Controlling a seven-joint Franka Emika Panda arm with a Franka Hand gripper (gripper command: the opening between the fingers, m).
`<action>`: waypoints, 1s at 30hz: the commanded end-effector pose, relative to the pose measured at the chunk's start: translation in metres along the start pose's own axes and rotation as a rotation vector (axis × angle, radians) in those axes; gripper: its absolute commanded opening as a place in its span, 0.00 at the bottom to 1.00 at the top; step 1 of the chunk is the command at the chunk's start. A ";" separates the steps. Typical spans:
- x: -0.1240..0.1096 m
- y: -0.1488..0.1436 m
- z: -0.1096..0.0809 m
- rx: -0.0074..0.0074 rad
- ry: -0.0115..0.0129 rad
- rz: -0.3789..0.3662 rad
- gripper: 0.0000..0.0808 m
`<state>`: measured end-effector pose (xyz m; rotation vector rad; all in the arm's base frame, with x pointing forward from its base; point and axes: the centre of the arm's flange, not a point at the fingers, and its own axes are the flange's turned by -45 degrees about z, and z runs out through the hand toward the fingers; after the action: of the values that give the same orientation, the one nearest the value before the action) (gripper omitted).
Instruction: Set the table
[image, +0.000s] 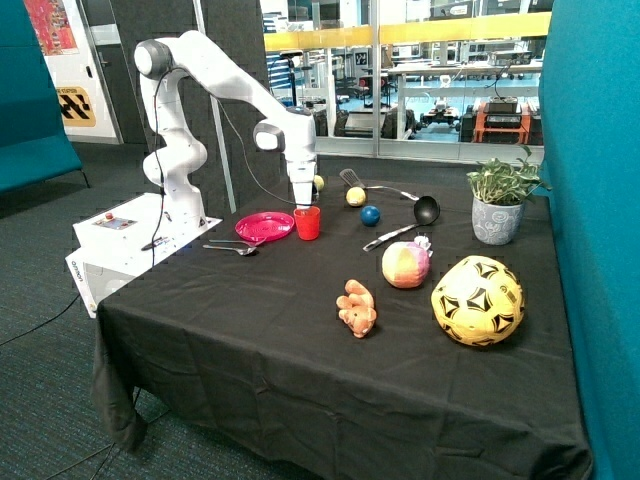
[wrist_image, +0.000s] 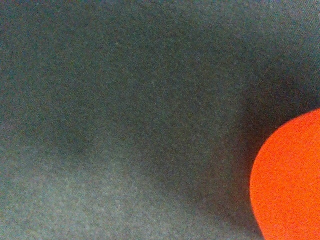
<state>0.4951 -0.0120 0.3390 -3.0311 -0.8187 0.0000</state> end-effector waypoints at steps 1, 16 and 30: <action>-0.004 0.000 -0.007 -0.0018 -0.0005 -0.002 0.61; -0.011 0.008 -0.022 -0.0018 -0.0005 0.002 0.59; -0.019 0.019 -0.049 -0.0018 -0.0005 0.008 0.54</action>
<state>0.4891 -0.0300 0.3720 -3.0352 -0.8143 -0.0038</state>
